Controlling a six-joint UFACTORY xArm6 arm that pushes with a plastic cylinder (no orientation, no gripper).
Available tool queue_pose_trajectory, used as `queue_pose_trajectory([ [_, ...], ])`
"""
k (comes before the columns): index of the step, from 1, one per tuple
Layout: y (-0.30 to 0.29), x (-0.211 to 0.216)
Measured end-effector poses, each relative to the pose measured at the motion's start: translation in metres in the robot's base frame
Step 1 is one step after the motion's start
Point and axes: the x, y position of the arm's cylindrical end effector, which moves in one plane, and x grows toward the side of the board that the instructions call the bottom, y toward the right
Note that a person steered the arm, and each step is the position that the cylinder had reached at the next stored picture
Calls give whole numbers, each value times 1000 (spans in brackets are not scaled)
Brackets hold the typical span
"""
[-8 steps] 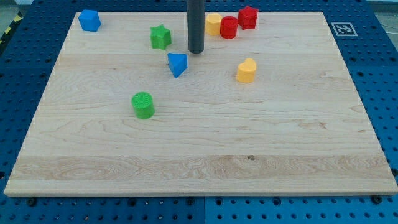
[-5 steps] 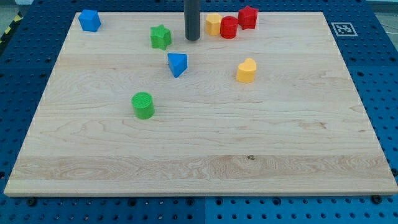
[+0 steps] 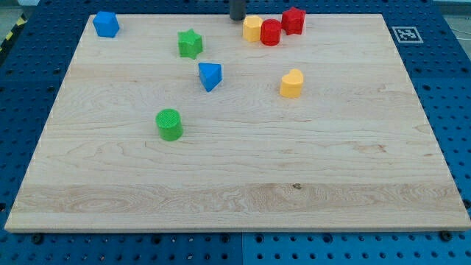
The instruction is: Move the red circle to the top right corner
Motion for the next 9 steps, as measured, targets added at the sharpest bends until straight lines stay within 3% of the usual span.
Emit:
queue_pose_trajectory([
  [5, 43, 11],
  [9, 31, 85],
])
